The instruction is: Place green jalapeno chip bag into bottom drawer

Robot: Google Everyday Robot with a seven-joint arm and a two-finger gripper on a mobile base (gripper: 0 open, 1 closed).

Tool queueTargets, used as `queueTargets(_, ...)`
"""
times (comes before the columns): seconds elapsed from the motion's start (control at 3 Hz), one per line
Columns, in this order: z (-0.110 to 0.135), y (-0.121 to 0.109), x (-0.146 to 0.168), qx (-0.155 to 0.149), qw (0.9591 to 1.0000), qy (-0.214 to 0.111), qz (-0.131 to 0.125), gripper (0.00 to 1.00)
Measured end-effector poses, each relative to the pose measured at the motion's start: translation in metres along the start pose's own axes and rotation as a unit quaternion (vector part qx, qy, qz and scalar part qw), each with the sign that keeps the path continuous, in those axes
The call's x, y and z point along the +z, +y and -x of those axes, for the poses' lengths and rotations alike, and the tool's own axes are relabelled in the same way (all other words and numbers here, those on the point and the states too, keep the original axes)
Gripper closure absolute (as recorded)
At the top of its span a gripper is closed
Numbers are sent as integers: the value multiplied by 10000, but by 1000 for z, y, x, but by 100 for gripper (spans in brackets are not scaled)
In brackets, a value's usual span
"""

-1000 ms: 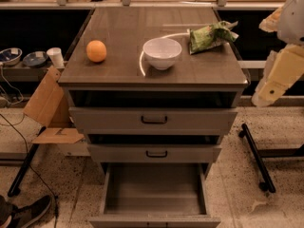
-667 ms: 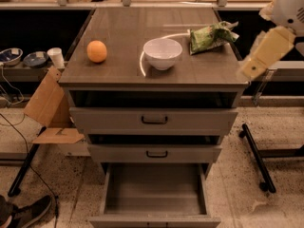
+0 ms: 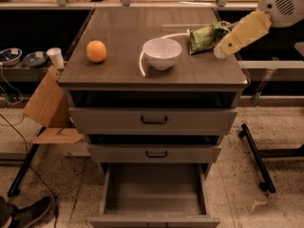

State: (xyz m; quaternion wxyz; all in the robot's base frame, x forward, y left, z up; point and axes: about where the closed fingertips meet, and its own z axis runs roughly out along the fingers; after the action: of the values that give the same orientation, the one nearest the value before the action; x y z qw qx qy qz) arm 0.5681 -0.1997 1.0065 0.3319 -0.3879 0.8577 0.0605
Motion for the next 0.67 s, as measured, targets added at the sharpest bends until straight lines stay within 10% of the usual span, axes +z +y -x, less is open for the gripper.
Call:
queueTargets(0.33,4,1,6,20,10000,-83,36,0)
queueTargets(0.67,1,-12,40,961,9947,-362,-6,0)
